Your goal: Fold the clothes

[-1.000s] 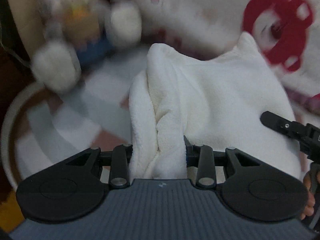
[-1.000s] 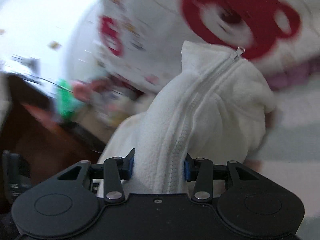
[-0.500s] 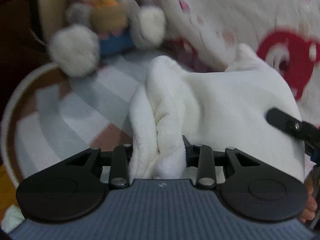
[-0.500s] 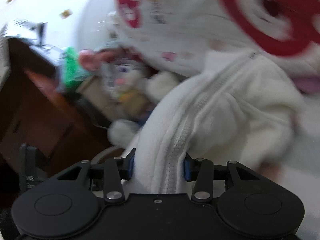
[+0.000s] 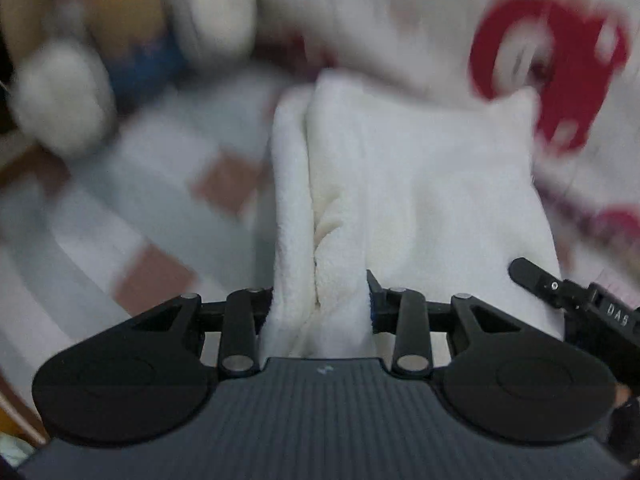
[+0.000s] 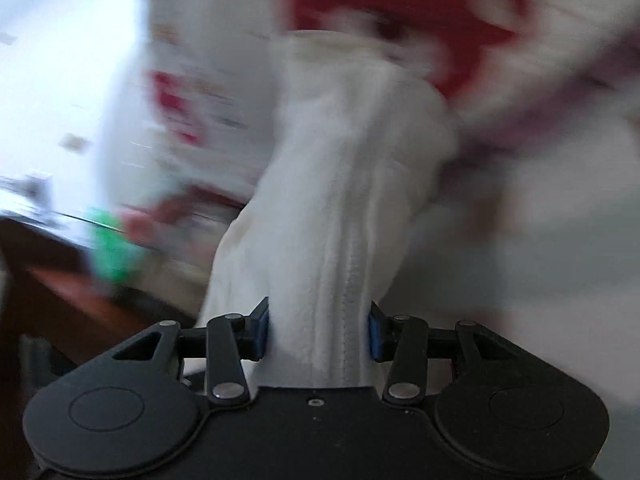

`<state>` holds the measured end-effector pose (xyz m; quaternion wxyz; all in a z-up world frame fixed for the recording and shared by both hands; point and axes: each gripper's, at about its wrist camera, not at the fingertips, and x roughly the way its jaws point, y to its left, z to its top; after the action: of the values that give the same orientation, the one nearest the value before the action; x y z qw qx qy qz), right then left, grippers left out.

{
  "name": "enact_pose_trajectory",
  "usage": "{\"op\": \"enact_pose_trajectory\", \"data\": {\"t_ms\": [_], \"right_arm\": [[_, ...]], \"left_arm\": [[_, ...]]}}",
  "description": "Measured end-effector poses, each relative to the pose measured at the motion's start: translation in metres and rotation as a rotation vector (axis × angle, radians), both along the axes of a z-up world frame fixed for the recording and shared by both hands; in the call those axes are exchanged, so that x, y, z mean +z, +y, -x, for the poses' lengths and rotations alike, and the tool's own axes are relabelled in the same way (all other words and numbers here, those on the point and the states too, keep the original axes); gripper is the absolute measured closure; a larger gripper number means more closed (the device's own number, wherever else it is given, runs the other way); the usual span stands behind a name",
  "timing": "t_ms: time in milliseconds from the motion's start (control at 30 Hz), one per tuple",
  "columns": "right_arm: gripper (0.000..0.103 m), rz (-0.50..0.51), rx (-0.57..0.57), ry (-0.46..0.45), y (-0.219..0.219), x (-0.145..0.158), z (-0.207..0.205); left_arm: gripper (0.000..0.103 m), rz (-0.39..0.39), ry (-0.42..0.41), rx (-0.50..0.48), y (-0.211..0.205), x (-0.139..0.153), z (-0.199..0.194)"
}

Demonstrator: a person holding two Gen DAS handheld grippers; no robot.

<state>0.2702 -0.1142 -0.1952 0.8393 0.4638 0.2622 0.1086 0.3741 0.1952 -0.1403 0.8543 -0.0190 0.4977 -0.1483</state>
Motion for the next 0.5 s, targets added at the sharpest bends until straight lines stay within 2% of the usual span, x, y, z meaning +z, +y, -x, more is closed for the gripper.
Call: {"op": "enact_pose_trajectory", "data": {"t_ms": [33, 67, 100, 233, 367, 433, 500], "right_arm": [[0.052, -0.008, -0.012, 0.062, -0.006, -0.019, 0.003], [0.051, -0.044, -0.017, 0.071, -0.012, -0.035, 0.008], [0.049, -0.066, -0.014, 0.036, -0.016, -0.041, 0.014], [0.045, 0.068, 0.041, 0.008, -0.014, -0.021, 0.021], [0.040, -0.031, 0.045, 0.033, -0.023, -0.023, 0.038], [0.038, -0.063, 0.056, 0.035, -0.020, -0.029, 0.055], [0.037, -0.083, 0.067, 0.038, -0.013, -0.032, 0.063]], "left_arm": [[0.069, -0.006, -0.018, 0.000, -0.002, -0.003, 0.002], [0.069, -0.013, -0.036, 0.001, -0.005, -0.007, 0.005], [0.068, -0.019, -0.054, 0.001, -0.007, -0.010, 0.007], [0.067, 0.030, -0.066, 0.015, 0.012, -0.002, 0.012], [0.066, 0.146, -0.088, 0.096, 0.037, 0.003, 0.010], [0.066, 0.173, -0.112, 0.119, 0.042, 0.001, 0.011], [0.066, 0.162, -0.156, 0.115, 0.042, 0.003, 0.014]]}}
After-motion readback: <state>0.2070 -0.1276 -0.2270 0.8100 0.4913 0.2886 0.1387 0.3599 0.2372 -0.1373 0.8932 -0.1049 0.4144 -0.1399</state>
